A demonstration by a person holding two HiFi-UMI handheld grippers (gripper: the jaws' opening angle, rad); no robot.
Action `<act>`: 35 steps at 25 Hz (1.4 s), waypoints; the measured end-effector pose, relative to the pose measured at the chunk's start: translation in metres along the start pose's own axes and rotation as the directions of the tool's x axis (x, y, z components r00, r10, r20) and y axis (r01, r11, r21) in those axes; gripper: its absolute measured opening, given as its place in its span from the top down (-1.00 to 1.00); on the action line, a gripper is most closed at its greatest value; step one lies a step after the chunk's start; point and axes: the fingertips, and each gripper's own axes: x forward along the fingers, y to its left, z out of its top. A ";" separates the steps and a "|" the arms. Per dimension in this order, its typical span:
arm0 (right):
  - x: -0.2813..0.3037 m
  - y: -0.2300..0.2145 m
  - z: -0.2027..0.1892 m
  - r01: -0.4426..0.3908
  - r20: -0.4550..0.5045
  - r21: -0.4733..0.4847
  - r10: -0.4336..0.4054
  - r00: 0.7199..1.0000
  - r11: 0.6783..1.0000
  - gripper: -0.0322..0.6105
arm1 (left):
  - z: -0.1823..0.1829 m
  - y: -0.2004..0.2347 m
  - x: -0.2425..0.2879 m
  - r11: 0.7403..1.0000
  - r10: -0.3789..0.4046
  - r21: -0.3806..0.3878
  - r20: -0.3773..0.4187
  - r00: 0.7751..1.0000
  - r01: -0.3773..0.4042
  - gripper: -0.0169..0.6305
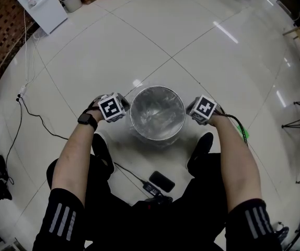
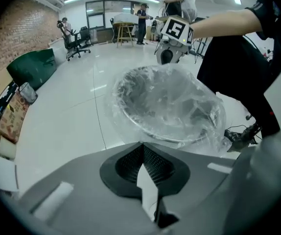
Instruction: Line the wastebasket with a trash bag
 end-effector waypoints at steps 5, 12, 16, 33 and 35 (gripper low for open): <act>0.014 0.001 -0.014 -0.018 -0.050 0.009 0.018 0.999 1.000 0.88 | -0.031 -0.002 0.022 1.000 -0.002 -0.018 -0.099 0.995 0.000 0.97; 0.041 0.015 -0.036 -0.068 -0.139 -0.009 0.066 0.988 0.998 0.88 | -0.047 -0.018 0.042 0.999 -0.035 -0.002 -0.156 0.987 0.035 0.97; 0.045 0.023 -0.028 -0.092 -0.139 -0.040 0.086 0.987 0.995 0.88 | -0.050 -0.012 0.042 1.000 0.009 -0.008 -0.162 0.987 -0.010 0.97; -0.029 0.053 -0.027 -0.064 -0.041 0.030 0.065 0.997 0.997 0.55 | -0.021 -0.093 -0.055 0.973 -0.133 -0.201 -0.082 0.988 0.114 0.57; -0.027 0.062 -0.024 -0.085 0.003 0.068 0.085 0.996 0.994 0.55 | -0.020 -0.109 -0.047 0.953 -0.154 -0.274 -0.066 0.986 0.131 0.57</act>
